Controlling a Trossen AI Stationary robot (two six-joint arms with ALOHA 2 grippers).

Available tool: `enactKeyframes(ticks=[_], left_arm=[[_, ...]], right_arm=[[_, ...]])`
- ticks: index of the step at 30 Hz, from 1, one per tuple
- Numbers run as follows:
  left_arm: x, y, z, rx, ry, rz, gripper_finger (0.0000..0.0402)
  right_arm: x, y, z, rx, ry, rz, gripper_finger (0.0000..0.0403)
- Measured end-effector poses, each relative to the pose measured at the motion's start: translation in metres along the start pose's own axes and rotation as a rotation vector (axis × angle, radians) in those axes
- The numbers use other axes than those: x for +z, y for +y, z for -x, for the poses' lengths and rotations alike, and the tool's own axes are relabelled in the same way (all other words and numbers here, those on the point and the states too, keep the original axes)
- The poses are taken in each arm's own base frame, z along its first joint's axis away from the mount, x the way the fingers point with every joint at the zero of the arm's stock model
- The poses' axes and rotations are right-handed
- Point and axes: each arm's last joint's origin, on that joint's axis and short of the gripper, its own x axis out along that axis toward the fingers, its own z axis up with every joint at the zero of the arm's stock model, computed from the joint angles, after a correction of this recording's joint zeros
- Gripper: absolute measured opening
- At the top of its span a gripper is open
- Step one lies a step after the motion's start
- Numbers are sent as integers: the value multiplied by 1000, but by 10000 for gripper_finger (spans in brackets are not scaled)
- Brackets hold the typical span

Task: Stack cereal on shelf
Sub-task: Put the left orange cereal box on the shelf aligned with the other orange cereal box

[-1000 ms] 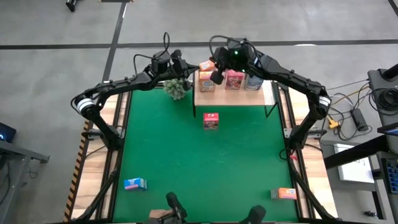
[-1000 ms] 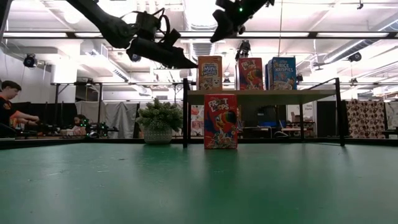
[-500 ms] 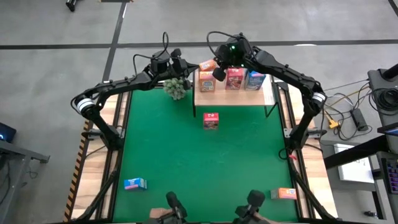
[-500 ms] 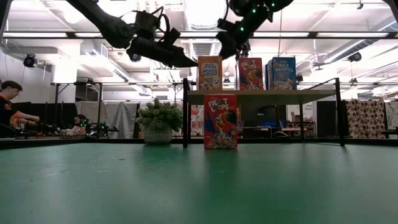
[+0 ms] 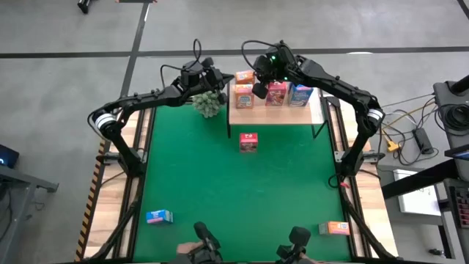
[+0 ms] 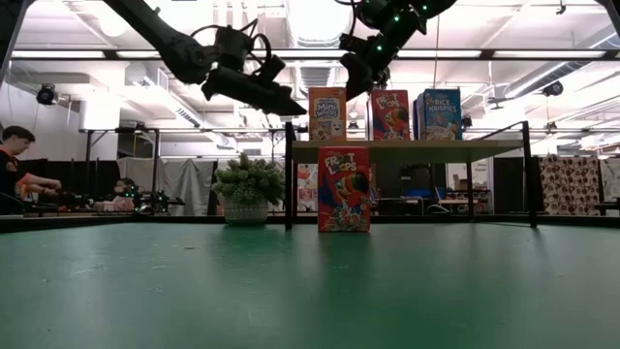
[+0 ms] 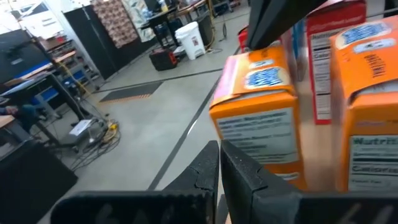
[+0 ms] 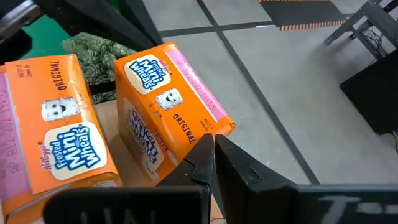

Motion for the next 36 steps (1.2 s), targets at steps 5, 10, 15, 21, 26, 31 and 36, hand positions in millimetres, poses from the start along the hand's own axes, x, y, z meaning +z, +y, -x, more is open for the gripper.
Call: enactKeyframes(ticks=[5, 10, 15, 21, 26, 31, 36], left_arm=[[1, 0, 0, 6, -4, -1, 0], [1, 1, 0, 7, -5, -1, 0], [2, 1, 1, 7, -5, 10, 0], [4, 2, 3, 8, -7, 18, 0], [6, 2, 6, 5, -3, 25, 0], [5, 1, 8, -10, 32, 32, 0], [7, 1, 12, -19, 50, 36, 0]], right_arm=[[1, 2, 1, 6, 0, 5, 8], [2, 6, 3, 14, 0, 11, 8], [3, 8, 8, 20, 0, 3, 8], [3, 8, 11, 20, -2, -3, 8], [3, 8, 11, 20, -3, -4, 8], [3, 8, 11, 18, -4, -8, 8], [4, 7, 11, 17, -6, -11, 8]])
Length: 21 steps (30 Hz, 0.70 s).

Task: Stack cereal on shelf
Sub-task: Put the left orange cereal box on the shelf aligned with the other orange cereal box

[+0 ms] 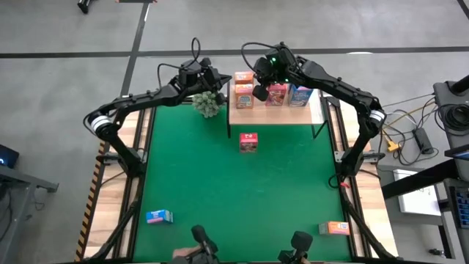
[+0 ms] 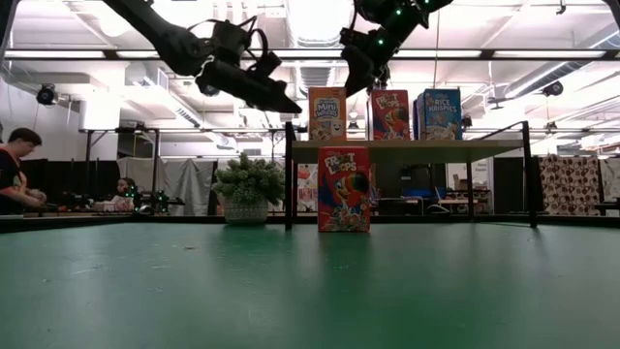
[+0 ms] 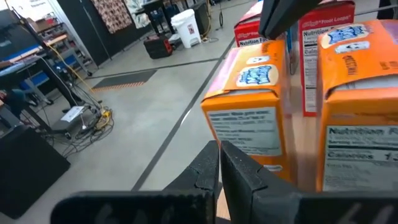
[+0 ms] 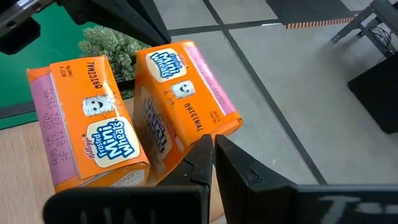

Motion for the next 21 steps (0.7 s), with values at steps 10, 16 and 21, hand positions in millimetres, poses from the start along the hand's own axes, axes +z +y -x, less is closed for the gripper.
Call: enactKeyframes(ticks=[10, 16, 21], left_arm=[[3, -4, 8, -35, 51, 25, 0], [9, -11, 14, -126, 45, 32, 0], [10, -16, 16, -160, 56, 34, 0]], right_arm=[[3, 0, 14, -6, -22, 6, 8], [5, 12, 31, 29, -9, 2, 8], [5, 30, 35, 86, 38, 26, 8]])
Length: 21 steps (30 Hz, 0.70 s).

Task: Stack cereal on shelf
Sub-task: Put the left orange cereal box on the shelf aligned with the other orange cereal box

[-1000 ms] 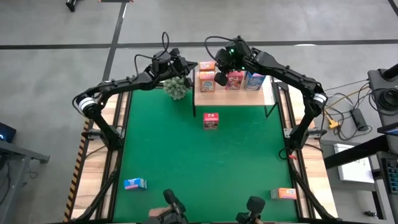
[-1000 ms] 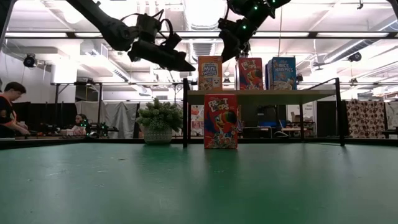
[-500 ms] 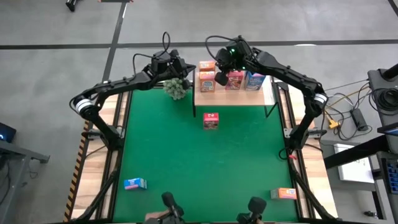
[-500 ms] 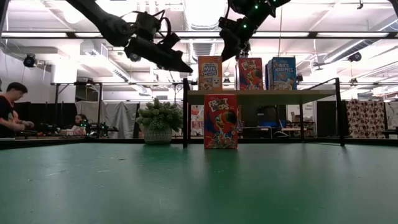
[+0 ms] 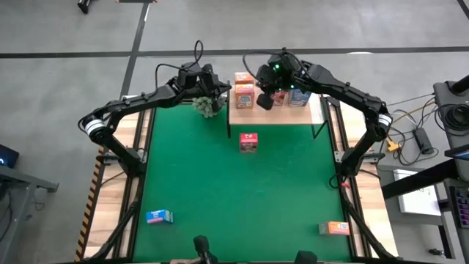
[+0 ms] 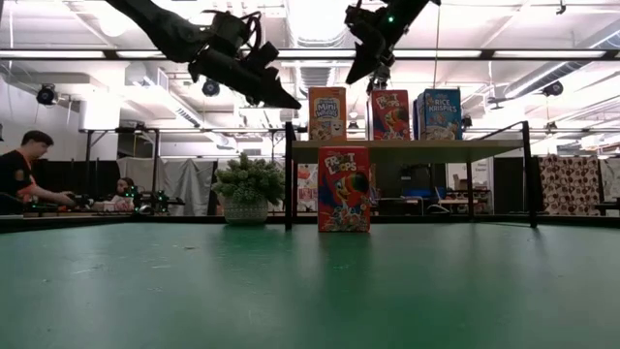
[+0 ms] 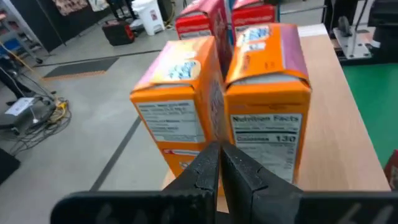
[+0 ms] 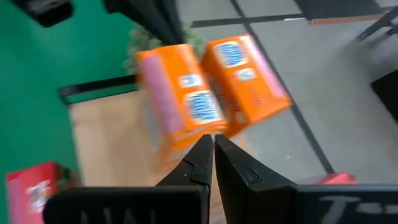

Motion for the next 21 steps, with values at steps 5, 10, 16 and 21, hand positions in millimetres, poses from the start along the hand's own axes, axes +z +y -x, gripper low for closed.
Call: enactKeyframes(ticks=[5, 10, 16, 21], left_arm=[[1, -5, -1, -53, -16, -2, 0], [3, -9, -3, -69, -26, -5, 0], [3, -12, -7, -76, -34, -4, 0], [2, -12, -8, -76, -36, 13, 0]], right_arm=[[0, 15, 1, 42, 31, 21, 8], [2, 21, 1, 54, 24, 34, 8], [2, 21, 1, 52, 24, 34, 8], [2, 21, 1, 52, 23, 34, 8]])
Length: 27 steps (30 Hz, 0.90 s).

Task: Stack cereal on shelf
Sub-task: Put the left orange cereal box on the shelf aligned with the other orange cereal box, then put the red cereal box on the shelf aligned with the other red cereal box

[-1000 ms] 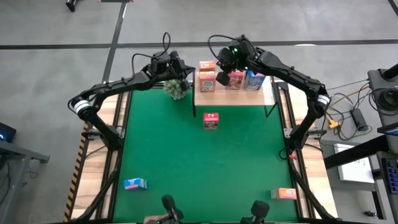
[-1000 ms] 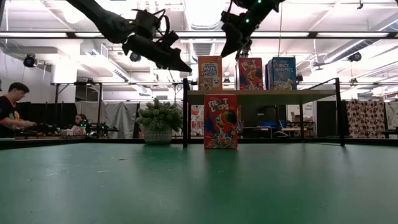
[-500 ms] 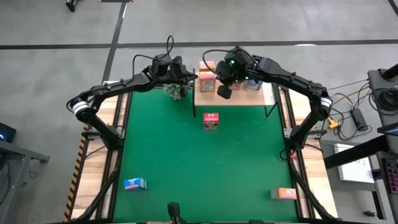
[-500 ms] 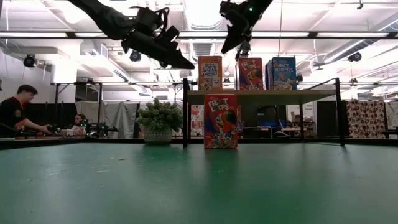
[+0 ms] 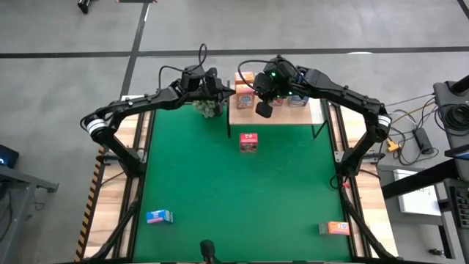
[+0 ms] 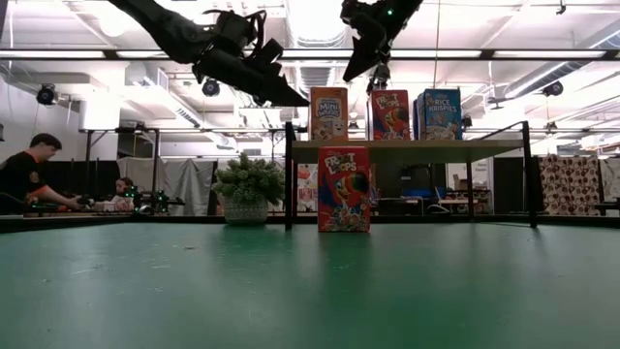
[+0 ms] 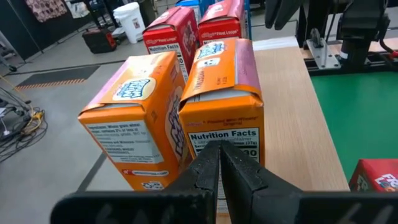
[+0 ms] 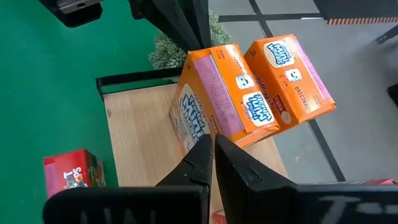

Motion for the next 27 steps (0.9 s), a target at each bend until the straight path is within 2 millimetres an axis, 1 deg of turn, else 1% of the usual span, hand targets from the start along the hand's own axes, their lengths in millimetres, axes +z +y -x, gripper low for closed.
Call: enactKeyframes(ticks=[12, 16, 19, 22, 27], left_arm=[[0, 0, 1, 10, 7, 12, 0], [4, 0, 6, 11, 9, 37, 0], [9, -2, 13, 8, 10, 63, 0], [16, -7, 21, -5, 12, 78, 0], [28, -25, 31, -57, 16, 71, 0]], right_arm=[[0, 1, 0, 4, 3, 1, 8], [0, 8, 1, 24, 18, 3, 8], [0, 18, 4, 49, 34, 1, 8], [1, 32, 6, 84, 54, 6, 8], [3, 63, 7, 150, 66, 29, 8]])
